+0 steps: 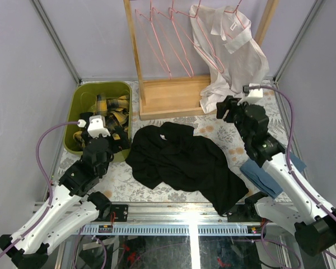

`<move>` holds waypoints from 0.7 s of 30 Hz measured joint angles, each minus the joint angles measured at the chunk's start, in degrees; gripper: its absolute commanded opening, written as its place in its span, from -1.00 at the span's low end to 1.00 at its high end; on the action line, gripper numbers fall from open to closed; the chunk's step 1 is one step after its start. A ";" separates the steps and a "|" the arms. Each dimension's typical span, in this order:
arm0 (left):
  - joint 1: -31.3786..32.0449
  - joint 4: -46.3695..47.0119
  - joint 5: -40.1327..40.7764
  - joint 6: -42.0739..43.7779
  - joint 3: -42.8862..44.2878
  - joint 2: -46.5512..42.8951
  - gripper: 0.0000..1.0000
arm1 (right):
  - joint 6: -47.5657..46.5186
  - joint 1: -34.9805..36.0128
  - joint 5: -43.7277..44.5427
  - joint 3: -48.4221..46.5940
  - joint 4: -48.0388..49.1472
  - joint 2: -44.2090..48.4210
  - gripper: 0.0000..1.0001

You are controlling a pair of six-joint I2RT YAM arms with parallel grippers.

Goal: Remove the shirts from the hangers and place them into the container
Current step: Pick up the shirt from the center of the board.

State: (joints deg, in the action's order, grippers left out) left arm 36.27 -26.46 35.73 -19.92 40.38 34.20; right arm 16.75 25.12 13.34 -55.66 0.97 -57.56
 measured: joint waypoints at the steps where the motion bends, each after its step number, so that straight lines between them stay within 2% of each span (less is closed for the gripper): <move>1: 0.00 0.35 -0.55 -0.15 -0.02 0.11 0.99 | 1.05 0.00 0.55 2.25 0.15 0.85 0.36; 6: 0.00 2.89 -6.36 -0.74 -0.13 2.19 0.99 | 6.23 0.02 -2.19 12.59 -0.09 2.10 0.49; 11: -0.02 5.68 -17.88 -1.86 0.39 7.30 0.99 | 11.39 0.02 -7.80 18.16 -4.42 1.68 0.56; 15: 0.20 7.43 -27.28 -4.83 4.90 18.67 0.99 | 15.54 0.02 -12.13 21.46 -4.85 2.43 0.57; 21: 4.04 6.23 -29.07 -8.59 13.03 37.70 0.99 | 20.79 0.02 -15.63 24.63 -3.82 4.59 0.58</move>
State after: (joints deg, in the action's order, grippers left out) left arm 40.32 -20.23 6.66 -28.51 53.41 71.90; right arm 37.54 25.15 -2.28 -31.03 -2.85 -52.97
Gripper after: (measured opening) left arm 0.996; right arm 0.786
